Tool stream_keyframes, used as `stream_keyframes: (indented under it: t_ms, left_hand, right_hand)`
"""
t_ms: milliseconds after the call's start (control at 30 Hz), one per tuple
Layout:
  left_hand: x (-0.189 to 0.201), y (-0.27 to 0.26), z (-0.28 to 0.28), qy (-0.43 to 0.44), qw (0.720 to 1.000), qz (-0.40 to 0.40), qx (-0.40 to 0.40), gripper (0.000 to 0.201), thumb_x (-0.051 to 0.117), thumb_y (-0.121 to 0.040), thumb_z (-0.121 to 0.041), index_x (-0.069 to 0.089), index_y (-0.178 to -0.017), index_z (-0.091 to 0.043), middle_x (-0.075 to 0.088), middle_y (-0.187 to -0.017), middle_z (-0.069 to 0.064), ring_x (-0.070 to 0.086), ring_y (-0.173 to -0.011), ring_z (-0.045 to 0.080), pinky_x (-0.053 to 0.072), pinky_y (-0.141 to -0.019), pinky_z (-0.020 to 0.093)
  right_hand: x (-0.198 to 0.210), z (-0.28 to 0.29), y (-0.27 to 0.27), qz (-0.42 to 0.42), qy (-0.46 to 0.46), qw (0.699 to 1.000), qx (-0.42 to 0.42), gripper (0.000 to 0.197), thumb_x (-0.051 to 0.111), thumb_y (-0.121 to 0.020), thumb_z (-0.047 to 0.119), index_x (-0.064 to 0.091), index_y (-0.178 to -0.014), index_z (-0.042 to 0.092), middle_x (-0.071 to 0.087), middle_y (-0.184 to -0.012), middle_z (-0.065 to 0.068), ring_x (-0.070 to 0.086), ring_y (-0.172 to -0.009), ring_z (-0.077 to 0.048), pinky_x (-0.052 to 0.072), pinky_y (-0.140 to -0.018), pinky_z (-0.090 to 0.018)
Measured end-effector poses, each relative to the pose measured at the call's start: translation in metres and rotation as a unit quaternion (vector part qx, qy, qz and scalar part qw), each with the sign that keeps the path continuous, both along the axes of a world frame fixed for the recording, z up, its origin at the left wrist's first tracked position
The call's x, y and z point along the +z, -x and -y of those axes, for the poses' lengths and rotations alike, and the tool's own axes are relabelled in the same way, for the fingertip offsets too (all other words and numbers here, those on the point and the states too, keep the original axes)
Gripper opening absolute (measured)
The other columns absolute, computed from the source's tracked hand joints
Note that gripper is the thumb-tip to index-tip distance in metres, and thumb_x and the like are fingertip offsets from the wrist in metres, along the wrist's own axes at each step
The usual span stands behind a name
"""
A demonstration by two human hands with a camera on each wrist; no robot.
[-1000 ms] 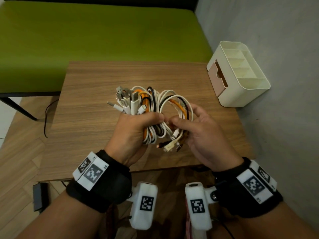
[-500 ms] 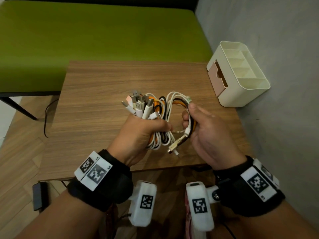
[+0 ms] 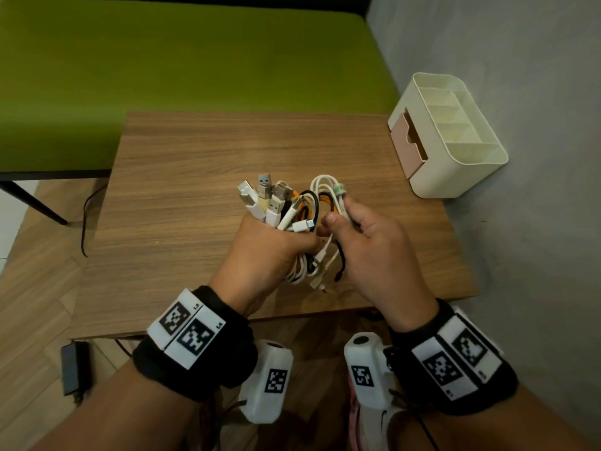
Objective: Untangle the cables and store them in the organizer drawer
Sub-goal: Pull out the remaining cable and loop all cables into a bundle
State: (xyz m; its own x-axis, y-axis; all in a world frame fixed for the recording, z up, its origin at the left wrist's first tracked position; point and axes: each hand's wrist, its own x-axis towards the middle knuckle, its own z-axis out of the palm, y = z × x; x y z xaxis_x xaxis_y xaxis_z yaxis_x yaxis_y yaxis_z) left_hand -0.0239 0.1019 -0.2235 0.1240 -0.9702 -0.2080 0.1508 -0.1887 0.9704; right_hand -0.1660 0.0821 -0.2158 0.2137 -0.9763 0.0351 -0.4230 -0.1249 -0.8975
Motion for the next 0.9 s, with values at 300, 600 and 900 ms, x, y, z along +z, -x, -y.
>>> stream_keyframes:
  t_ms: [300,600,900]
  left_hand:
    - [-0.001,0.003,0.001,0.059,0.998,-0.011,-0.009,0.025,0.069,-0.075,0.013,0.068,-0.097,0.001,0.07,-0.092,0.025,0.068,-0.091,0.044,0.056,-0.077,0.059]
    - [-0.003,0.009,-0.001,0.095,0.995,-0.011,-0.005,0.027,0.072,-0.07,0.016,0.063,-0.095,0.012,0.068,-0.088,0.026,0.068,-0.08,0.026,0.056,-0.07,0.038]
    - [-0.009,0.001,-0.002,0.086,0.995,-0.032,0.04,0.02,0.068,-0.072,0.016,0.063,-0.09,0.007,0.067,-0.078,0.019,0.066,-0.074,0.025,0.053,-0.063,0.035]
  right_hand:
    - [0.003,-0.007,-0.009,0.053,-0.006,0.999,0.007,0.022,0.052,-0.101,0.02,0.062,-0.107,0.038,0.069,-0.087,0.013,0.064,-0.083,0.006,0.046,-0.068,-0.006]
    - [-0.006,-0.004,-0.012,0.217,-0.195,0.956,0.017,0.047,0.051,-0.087,0.035,0.059,-0.132,0.022,0.063,-0.134,-0.003,0.055,-0.128,-0.016,0.039,-0.112,-0.045]
    - [0.015,-0.015,-0.016,0.005,-0.138,0.976,0.166,0.056,0.03,-0.096,0.052,0.015,-0.149,0.041,0.015,-0.141,0.042,0.01,-0.131,0.019,-0.006,-0.123,-0.044]
